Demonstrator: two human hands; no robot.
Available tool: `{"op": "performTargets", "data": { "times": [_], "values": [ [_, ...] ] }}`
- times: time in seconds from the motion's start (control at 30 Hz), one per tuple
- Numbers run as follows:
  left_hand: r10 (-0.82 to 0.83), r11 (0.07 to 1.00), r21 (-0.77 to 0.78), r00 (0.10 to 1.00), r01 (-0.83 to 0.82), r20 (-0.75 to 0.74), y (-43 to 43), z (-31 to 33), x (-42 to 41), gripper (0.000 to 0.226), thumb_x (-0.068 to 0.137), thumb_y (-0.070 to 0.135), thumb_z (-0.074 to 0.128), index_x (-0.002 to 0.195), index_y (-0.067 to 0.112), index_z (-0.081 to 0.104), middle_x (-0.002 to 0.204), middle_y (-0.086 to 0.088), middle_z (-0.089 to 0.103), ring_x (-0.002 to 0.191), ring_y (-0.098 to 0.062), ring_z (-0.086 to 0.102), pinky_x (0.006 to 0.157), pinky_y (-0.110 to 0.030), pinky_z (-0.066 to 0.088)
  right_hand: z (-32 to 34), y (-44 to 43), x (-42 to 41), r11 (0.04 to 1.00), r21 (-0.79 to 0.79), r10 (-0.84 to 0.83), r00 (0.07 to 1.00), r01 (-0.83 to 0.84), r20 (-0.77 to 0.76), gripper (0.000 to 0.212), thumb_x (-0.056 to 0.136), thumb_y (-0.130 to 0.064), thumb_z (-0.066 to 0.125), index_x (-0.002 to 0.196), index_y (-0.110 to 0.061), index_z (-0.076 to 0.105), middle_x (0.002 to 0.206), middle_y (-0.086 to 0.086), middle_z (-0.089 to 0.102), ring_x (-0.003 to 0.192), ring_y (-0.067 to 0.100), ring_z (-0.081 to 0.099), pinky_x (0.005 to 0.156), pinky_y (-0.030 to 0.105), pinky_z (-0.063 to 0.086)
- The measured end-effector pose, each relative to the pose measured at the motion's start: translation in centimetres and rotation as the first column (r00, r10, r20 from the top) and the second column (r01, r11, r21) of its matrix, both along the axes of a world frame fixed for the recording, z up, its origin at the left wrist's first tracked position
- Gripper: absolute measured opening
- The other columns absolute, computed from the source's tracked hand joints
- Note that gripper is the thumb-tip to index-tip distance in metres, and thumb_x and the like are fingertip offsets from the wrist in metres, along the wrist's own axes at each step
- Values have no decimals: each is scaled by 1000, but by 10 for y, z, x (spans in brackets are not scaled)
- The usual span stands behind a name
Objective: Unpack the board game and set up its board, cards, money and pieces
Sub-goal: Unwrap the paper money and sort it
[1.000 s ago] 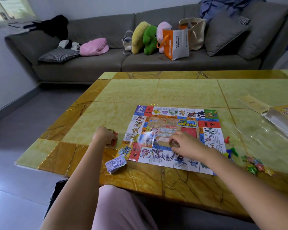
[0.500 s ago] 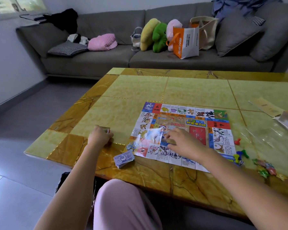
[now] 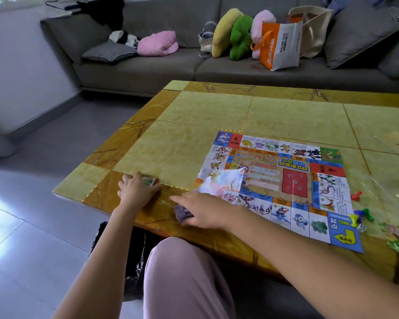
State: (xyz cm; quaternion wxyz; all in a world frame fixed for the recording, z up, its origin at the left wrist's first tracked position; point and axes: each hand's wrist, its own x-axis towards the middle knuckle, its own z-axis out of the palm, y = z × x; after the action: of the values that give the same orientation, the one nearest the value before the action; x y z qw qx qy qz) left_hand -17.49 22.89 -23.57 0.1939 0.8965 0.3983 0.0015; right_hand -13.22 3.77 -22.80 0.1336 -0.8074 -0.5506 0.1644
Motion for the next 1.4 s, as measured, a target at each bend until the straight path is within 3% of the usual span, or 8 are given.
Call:
{"op": "performTargets", "data": {
  "times": [0.13, 0.3, 0.5, 0.73, 1.07, 1.2, 1.3, 1.4],
  "values": [
    [38, 998, -61, 994, -32, 103, -9, 5, -8, 85, 84, 60, 58, 146, 11, 27, 144, -19, 28, 132, -39, 26, 107, -53, 24, -14, -17, -12, 997, 75, -17, 1000, 16, 4, 58, 98, -22, 50, 150, -14, 25, 149, 6, 36, 135, 24, 34, 108, 34, 31],
    [-72, 996, -33, 942, 88, 328, -37, 19, -31, 54, 91, 40, 58, 137, 17, 44, 141, -14, 37, 130, -33, 31, 106, -45, 27, -28, -56, -33, 1000, 3, -12, 996, 12, 89, 77, 93, -47, 51, 152, -27, 5, 160, 1, 12, 146, 20, 13, 116, 35, 19],
    [-320, 929, -47, 858, 368, 402, -88, 25, -46, 30, 91, 25, 59, 120, 18, 61, 121, -2, 60, 115, -19, 53, 91, -26, 37, -61, -95, -52, 940, 338, -137, 952, 39, 273, 63, 72, -21, 81, 129, -12, 57, 128, 4, 62, 121, 20, 57, 99, 42, 47],
    [-713, 675, -158, 692, 720, 109, -131, 9, -31, 40, 102, 22, 38, 140, 20, 47, 139, 0, 53, 125, -16, 49, 89, -16, 32, -55, -91, -64, 851, 510, -206, 973, 125, 107, 27, 92, -23, 52, 110, -11, 68, 105, 4, 70, 99, 20, 64, 90, 27, 47],
    [-642, 748, -173, 765, 641, 57, -101, 19, 1, 36, 101, 20, 43, 135, 20, 53, 140, -6, 51, 128, -25, 46, 94, -25, 35, -17, -135, -41, 627, 699, -332, 930, 344, -160, 26, 92, -25, 57, 118, -21, 61, 116, -11, 63, 109, 0, 58, 95, 13, 44],
    [-556, 755, -223, 783, 616, 281, -124, 31, 1, 35, 96, 35, 52, 125, 17, 62, 130, -1, 60, 120, -19, 55, 94, -27, 41, -12, -158, -23, 614, 695, -439, 893, 374, -92, 34, 88, -7, 64, 119, -18, 66, 128, 0, 58, 122, 12, 52, 102, 14, 39],
    [-371, 303, -802, 839, 514, 398, -167, 29, -10, 60, 83, 57, 49, 116, 8, 63, 116, -10, 68, 114, -27, 61, 99, -34, 48, -3, -167, -18, 625, 703, -426, 903, 339, -56, 42, 83, 2, 66, 122, -16, 65, 132, 3, 55, 127, 14, 48, 105, 17, 37],
    [-361, -85, -894, 823, 440, 439, -201, 18, -17, 76, 72, 72, 56, 116, 10, 64, 116, -13, 65, 118, -30, 57, 110, -44, 37, 0, -172, -18, 677, 682, -381, 925, 278, 1, 38, 85, 2, 64, 120, -14, 67, 139, 1, 50, 136, 17, 39, 110, 30, 35]
  ]
}}
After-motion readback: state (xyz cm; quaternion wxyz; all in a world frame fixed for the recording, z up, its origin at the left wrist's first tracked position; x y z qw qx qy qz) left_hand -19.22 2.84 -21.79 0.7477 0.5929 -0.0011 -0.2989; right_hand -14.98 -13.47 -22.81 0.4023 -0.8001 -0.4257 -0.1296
